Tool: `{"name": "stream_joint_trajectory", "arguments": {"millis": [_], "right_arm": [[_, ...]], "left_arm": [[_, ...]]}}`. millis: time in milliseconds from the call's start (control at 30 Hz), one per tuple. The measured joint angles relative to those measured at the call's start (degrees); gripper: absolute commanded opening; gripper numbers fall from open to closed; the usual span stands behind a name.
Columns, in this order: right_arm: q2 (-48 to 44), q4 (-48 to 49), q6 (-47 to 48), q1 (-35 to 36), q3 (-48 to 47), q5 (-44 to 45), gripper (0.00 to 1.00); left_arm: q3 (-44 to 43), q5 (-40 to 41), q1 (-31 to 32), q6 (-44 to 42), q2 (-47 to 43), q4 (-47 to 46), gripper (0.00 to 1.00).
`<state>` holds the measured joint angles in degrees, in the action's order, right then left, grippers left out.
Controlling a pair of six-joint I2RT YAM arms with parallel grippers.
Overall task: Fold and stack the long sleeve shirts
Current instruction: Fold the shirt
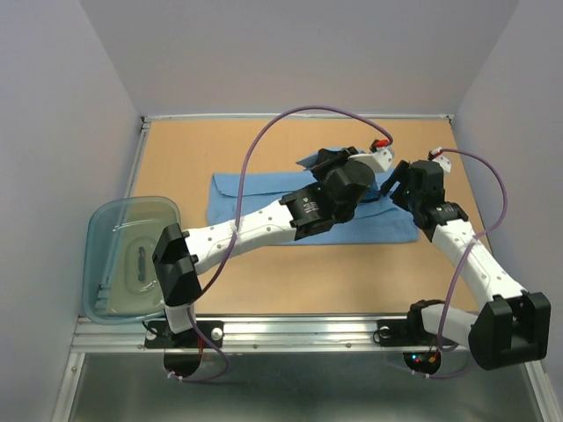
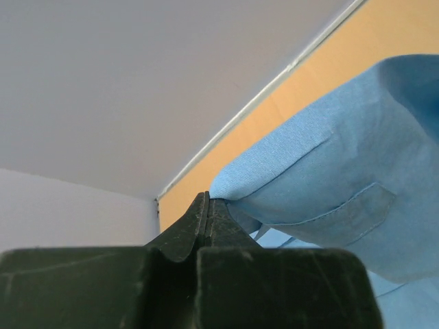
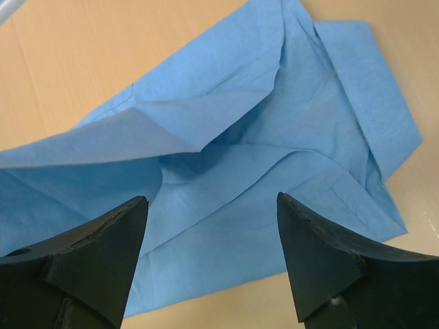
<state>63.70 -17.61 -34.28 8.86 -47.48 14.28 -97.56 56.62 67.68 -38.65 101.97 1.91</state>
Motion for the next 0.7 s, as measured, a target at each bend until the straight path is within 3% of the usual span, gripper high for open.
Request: {"name": "stream_joint_trajectory", "arguments": {"millis": [433, 700], "right_arm": [[14.1, 0.0, 3.9, -0.6, -6.6, -7.8, 0.8], [18.5, 0.1, 3.8, -0.6, -8.8, -8.2, 0.8]], "left_arm": [[-3.8, -3.2, -9.9, 20.2, 3.0, 22.7, 0.0], [-2.2, -5.8, -11.1, 24.6, 3.3, 25.1, 0.0]]}}
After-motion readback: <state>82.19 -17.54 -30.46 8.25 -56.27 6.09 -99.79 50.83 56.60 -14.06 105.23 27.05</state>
